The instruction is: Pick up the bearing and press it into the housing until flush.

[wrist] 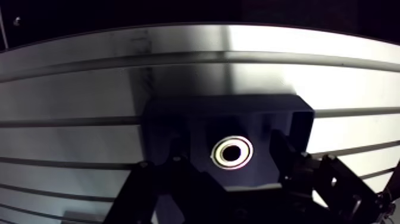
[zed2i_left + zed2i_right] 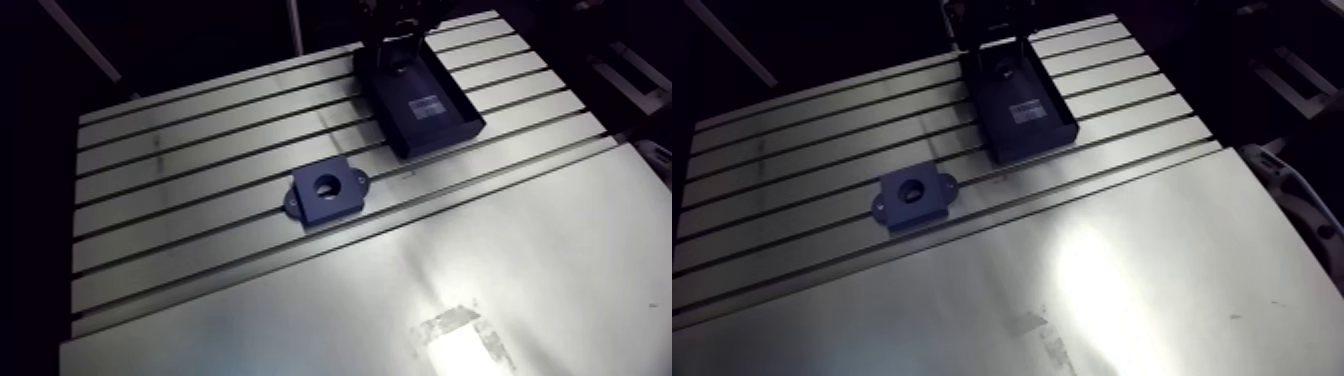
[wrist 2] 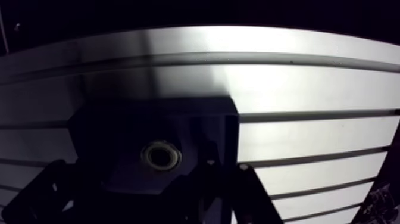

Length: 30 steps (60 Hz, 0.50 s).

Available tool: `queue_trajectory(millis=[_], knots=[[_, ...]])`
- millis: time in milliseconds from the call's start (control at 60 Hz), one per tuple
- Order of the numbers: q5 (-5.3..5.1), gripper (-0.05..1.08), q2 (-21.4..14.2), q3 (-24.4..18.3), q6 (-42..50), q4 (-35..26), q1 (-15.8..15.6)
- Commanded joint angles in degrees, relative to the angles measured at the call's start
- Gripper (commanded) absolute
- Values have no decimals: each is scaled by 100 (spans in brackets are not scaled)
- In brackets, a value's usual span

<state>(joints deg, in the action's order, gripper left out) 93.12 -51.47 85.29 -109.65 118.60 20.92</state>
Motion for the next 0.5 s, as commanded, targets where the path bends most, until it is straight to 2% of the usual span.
queue_trajectory(millis=[17,500], knots=[[0,25,2,26,0,1,0],[0,28,-23,113,0,1,26]])
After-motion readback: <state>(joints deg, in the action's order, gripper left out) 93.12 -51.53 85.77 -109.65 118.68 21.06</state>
